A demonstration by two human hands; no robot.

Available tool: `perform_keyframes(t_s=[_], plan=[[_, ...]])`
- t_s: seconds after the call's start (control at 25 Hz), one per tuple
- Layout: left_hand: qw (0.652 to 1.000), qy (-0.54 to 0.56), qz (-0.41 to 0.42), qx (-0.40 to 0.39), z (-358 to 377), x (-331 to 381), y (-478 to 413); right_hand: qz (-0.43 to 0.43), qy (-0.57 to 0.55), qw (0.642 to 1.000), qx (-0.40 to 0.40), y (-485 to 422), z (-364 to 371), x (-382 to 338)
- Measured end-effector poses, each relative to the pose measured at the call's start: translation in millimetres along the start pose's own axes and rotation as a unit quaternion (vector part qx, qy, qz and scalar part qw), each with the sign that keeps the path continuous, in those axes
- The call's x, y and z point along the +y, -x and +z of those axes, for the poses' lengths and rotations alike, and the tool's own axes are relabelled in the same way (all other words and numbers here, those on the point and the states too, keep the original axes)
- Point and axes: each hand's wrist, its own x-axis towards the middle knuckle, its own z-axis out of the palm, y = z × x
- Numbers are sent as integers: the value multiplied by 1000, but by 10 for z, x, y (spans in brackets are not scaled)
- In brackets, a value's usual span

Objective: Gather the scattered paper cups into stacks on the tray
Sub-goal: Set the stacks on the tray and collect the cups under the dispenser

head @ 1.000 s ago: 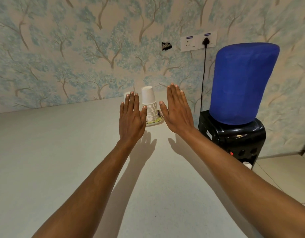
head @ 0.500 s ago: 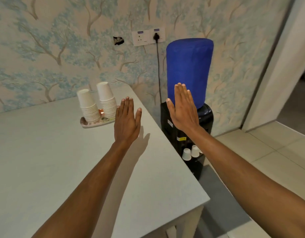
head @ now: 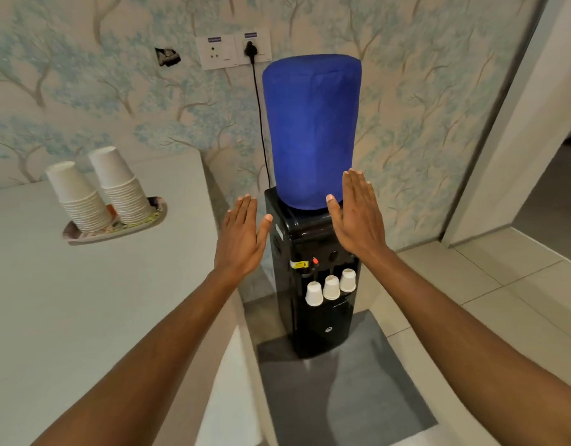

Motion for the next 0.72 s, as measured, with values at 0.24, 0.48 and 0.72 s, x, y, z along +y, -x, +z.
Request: perform_keyframes(t_s=[0.24,0.48,0.72], plan=[[997,-16,-68,-22,748,511,-344,-19,-20,997,-76,-78,308,987],[993,30,-113,-29,1371,715,-289,-31,-22,992,-121,19,629,1544],[980,50,-176,-78,2276,606,-14,1,11,986,-166,271,1240,2051]])
